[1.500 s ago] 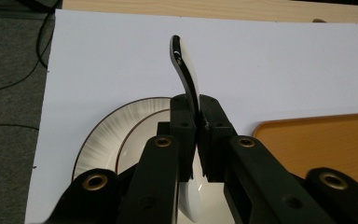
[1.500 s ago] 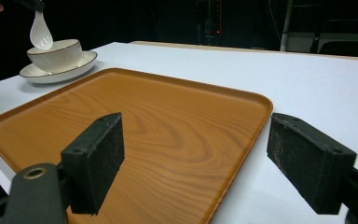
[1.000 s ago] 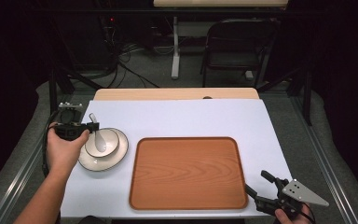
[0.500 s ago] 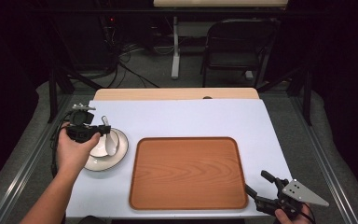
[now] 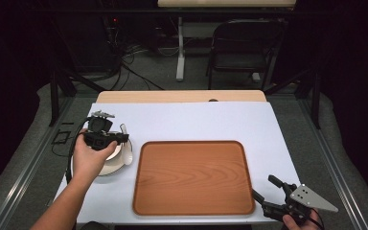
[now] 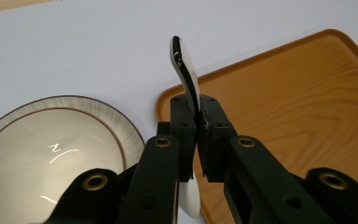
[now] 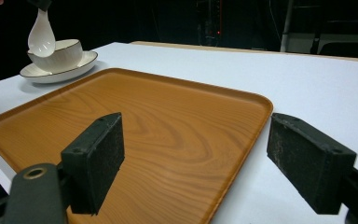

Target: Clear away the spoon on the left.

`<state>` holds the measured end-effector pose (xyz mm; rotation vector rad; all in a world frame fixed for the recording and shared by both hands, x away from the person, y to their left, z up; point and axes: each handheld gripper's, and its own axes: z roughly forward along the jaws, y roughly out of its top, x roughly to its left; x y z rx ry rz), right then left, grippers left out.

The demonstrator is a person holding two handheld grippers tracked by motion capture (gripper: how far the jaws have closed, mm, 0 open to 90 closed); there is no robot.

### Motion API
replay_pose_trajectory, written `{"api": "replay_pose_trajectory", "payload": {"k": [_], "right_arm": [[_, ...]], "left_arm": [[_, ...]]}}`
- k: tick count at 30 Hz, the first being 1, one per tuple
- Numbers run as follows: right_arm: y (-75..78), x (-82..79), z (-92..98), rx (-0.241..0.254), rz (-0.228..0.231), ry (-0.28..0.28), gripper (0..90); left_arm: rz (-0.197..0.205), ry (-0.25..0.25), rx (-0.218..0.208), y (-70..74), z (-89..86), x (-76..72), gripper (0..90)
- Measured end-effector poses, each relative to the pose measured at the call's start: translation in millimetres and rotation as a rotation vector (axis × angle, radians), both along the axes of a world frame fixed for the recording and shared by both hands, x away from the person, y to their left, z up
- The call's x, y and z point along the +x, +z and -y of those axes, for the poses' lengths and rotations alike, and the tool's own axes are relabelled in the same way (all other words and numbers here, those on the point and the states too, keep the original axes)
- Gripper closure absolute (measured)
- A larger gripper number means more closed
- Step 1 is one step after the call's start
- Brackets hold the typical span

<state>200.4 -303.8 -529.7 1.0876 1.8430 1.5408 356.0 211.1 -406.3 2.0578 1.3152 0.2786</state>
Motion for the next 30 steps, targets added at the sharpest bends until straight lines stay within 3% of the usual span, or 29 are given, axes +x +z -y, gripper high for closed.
{"api": "replay_pose_trajectory", "payload": {"k": [15,30], "right_arm": [[0.1,-0.6,-0.5,0.006,-0.004,-0.001,18.3],[0.1,-0.2,0.1,0.002,0.0,0.002,18.3]], "left_arm": [[-0.04,-0.106,-0.026,-9.3,32.5,-7.8,85.4],[-0.108,-0.185,-0.065,-36.3,63.3,-10.1,85.3]]}}
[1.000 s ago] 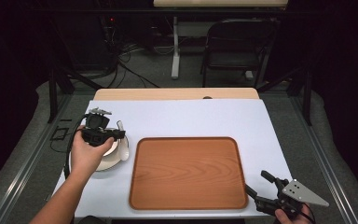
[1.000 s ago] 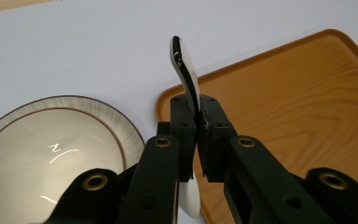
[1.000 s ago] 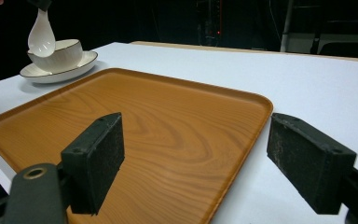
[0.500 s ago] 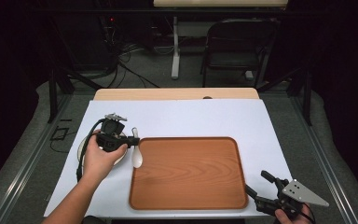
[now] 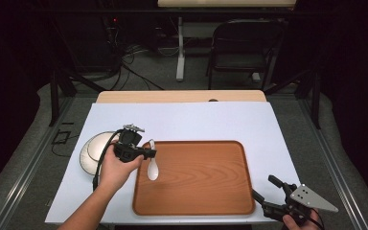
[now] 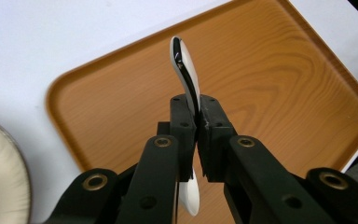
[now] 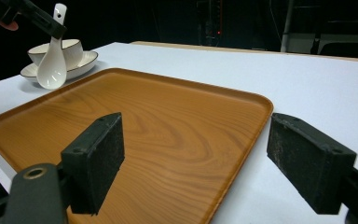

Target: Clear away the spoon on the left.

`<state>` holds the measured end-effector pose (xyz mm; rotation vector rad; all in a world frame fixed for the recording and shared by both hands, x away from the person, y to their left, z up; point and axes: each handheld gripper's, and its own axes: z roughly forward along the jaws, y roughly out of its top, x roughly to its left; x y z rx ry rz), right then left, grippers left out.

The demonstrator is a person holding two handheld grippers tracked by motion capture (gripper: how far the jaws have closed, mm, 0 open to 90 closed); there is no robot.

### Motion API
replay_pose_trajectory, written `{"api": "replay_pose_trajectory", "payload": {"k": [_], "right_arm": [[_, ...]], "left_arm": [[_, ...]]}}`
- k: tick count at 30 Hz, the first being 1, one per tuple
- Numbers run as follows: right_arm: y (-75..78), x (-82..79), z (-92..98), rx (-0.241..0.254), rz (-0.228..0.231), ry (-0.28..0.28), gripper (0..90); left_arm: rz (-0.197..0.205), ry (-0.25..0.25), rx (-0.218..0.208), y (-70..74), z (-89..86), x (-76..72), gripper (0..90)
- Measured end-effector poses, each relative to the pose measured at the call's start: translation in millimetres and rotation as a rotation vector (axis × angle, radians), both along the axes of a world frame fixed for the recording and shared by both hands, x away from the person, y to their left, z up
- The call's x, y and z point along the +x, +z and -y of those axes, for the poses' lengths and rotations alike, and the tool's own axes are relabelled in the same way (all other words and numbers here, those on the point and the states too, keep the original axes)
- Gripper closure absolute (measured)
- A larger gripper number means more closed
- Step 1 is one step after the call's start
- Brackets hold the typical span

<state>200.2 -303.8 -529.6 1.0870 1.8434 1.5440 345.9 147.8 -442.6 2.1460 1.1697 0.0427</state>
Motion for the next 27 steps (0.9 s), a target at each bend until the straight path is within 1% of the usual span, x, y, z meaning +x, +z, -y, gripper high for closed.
{"api": "replay_pose_trajectory", "payload": {"k": [3,5,6,11,12,17,20,24,25,27], "right_arm": [[0.0,-0.4,-0.4,0.004,-0.005,-0.002,18.3],[0.0,-0.5,-0.3,0.005,-0.005,-0.001,18.3],[0.0,0.0,0.2,-0.002,0.001,0.0,18.3],[0.0,0.0,0.0,0.0,-0.001,-0.001,18.3],[-0.1,0.1,0.2,0.0,-0.002,0.0,18.3],[-0.1,0.1,0.2,-0.001,-0.002,0.0,18.3],[-0.1,0.3,0.2,-0.001,-0.004,-0.001,18.3],[-0.1,0.2,0.2,-0.001,-0.003,0.0,18.3],[-0.1,0.4,0.4,-0.003,-0.001,-0.001,18.3],[-0.1,0.3,0.2,0.0,-0.004,-0.001,18.3]], "left_arm": [[-0.013,-0.013,-0.007,-5.6,8.6,-1.8,85.3],[-0.02,-0.027,-0.008,-8.3,12.5,-2.1,85.4],[-0.022,-0.031,-0.007,-9.6,14.4,-2.2,85.3],[-0.033,-0.048,-0.008,-15.1,21.0,-3.0,85.3],[-0.041,-0.053,-0.008,-17.6,24.1,-3.4,85.4],[-0.049,-0.06,-0.015,-21.3,28.1,-3.2,85.4],[-0.062,-0.07,-0.008,-24.9,29.8,-1.1,85.3],[-0.07,-0.065,-0.008,-28.4,30.2,1.4,85.3],[-0.08,-0.06,-0.01,-30.9,30.5,3.0,85.3],[-0.083,-0.058,-0.007,-32.3,30.4,4.2,85.3]]}}
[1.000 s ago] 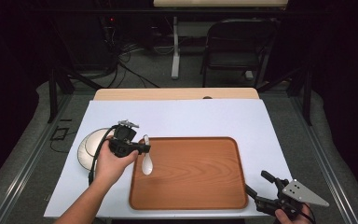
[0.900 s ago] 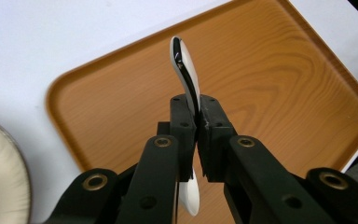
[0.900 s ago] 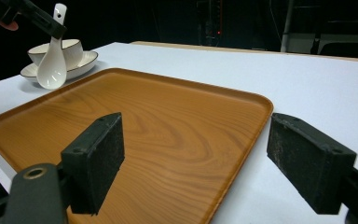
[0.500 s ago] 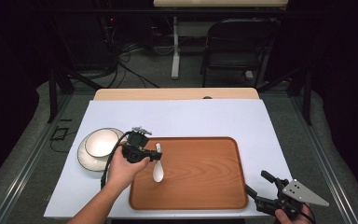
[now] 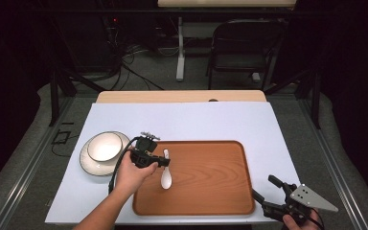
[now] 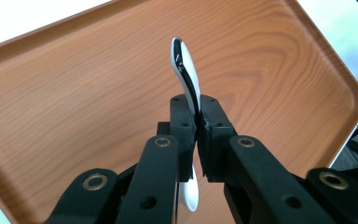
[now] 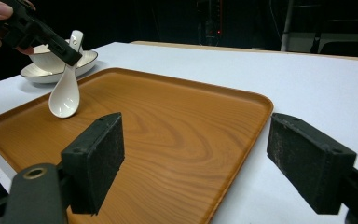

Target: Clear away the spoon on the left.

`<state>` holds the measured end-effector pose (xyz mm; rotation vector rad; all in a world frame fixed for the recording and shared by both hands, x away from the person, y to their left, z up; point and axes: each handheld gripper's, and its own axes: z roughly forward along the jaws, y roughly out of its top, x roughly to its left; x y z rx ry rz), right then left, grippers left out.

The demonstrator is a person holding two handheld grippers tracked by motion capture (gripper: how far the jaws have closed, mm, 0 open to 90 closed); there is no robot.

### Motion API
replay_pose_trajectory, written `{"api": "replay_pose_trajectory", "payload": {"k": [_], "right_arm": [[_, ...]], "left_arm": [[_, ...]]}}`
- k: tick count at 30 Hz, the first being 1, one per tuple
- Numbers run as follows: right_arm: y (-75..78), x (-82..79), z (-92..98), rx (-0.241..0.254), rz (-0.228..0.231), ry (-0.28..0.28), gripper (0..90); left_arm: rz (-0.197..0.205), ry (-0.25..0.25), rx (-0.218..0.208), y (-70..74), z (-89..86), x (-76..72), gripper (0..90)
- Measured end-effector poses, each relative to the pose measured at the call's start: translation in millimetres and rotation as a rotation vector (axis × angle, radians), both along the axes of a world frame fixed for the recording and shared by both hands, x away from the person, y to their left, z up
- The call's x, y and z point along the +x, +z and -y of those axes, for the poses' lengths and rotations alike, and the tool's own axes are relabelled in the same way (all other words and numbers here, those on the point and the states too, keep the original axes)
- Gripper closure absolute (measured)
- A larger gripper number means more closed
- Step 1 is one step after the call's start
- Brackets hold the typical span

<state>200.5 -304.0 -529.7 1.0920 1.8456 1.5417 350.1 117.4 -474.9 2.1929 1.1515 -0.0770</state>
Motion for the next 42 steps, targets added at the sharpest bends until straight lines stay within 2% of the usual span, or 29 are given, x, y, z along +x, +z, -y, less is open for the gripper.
{"api": "replay_pose_trajectory", "payload": {"k": [3,11,15,21,29,42], "right_arm": [[0.0,0.0,0.0,-0.001,0.001,0.0,18.3],[0.0,0.2,0.3,-0.004,0.003,0.002,18.3],[0.0,0.0,0.4,-0.002,0.005,0.002,18.3],[0.0,0.0,0.5,-0.002,0.005,0.001,18.3],[0.0,-0.1,0.7,-0.002,0.005,0.002,18.3],[-0.1,0.1,0.6,0.002,-0.001,0.001,18.3]], "left_arm": [[-0.011,0.02,-0.018,-4.3,-1.6,4.9,85.2],[-0.039,0.086,-0.023,-17.2,-4.7,20.6,82.2],[-0.082,0.132,-0.064,-25.9,-8.9,29.6,81.5],[-0.1,0.191,-0.081,-35.3,-13.8,36.7,80.2],[-0.109,0.214,-0.062,-43.1,-17.7,39.7,76.6],[-0.125,0.232,-0.056,-51.0,-19.9,40.4,74.1]]}}
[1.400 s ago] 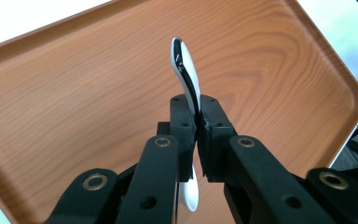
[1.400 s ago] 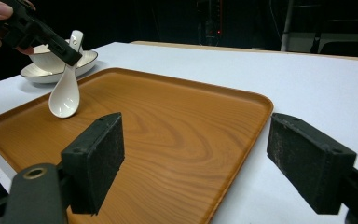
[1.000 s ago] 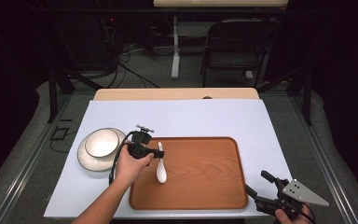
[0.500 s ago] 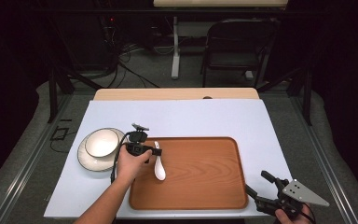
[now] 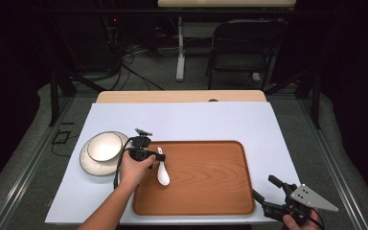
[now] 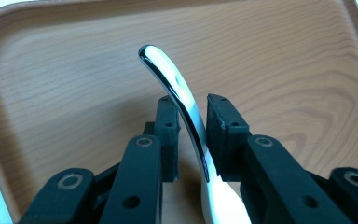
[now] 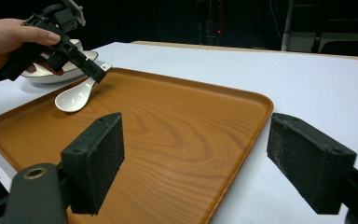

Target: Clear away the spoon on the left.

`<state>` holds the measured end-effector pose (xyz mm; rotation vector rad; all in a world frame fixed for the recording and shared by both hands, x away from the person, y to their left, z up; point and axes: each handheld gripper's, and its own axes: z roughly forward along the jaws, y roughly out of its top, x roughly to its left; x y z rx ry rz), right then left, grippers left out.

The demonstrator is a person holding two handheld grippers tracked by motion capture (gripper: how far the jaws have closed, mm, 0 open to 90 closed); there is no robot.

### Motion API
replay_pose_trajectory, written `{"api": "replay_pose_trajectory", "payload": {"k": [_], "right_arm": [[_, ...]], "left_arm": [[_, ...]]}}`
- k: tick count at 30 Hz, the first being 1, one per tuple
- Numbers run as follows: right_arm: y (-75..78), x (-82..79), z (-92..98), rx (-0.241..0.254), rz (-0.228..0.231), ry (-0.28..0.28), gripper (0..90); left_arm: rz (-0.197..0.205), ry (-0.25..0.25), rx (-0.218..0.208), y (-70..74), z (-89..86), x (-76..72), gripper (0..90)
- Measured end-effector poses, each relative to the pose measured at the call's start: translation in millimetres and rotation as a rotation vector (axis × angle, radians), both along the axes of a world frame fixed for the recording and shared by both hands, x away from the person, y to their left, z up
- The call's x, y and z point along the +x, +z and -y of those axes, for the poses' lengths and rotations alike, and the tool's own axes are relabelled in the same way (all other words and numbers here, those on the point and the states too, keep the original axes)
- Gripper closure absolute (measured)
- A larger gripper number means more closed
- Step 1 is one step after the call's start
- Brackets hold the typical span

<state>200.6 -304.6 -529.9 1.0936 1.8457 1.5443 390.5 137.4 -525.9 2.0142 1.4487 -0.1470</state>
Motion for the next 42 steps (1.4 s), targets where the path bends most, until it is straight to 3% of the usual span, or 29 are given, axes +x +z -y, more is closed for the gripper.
{"api": "replay_pose_trajectory", "payload": {"k": [23,32,42], "right_arm": [[0.1,-0.1,-0.7,0.0,-0.004,0.003,18.3],[0.1,0.1,-0.6,0.001,-0.005,0.002,18.3],[0.0,0.2,-0.7,0.002,-0.006,0.003,18.3]], "left_arm": [[-0.018,0.016,0.022,-4.7,-4.5,0.6,67.7],[0.005,0.031,0.049,0.2,-5.1,0.3,53.7],[0.008,0.035,0.063,2.4,-6.4,0.1,51.1]]}}
